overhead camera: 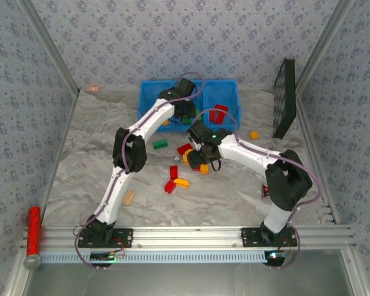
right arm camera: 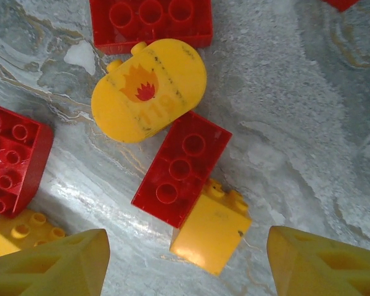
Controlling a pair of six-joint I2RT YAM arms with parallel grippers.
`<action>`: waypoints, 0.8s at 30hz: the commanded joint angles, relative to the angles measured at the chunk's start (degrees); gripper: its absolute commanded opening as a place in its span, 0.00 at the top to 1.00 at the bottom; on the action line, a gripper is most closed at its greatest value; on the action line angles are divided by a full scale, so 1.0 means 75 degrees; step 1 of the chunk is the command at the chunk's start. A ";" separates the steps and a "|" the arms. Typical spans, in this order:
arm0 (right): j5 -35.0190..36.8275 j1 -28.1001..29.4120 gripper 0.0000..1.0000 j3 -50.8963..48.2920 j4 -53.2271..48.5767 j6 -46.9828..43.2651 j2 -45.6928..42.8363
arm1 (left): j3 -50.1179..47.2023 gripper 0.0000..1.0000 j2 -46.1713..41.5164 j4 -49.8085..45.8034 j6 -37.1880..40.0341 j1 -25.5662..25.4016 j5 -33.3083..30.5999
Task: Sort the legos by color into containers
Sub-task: Place the lego in the container.
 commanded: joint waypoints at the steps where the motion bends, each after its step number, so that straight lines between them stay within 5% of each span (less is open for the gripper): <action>1: -0.0169 0.0022 0.30 0.0336 0.0090 -0.0322 0.0339 | 0.0380 0.52 0.0001 -0.0205 0.0065 -0.0036 0.0132; 6: -0.0267 -0.0002 0.30 0.0525 0.0187 -0.0434 0.0826 | 0.0406 0.43 -0.0251 -0.0190 0.0205 -0.0038 0.0203; 24: -0.0287 -0.0180 0.45 0.0575 0.0341 -0.0592 0.1703 | 0.0372 0.39 -0.1897 -0.0571 0.0683 0.0070 0.0504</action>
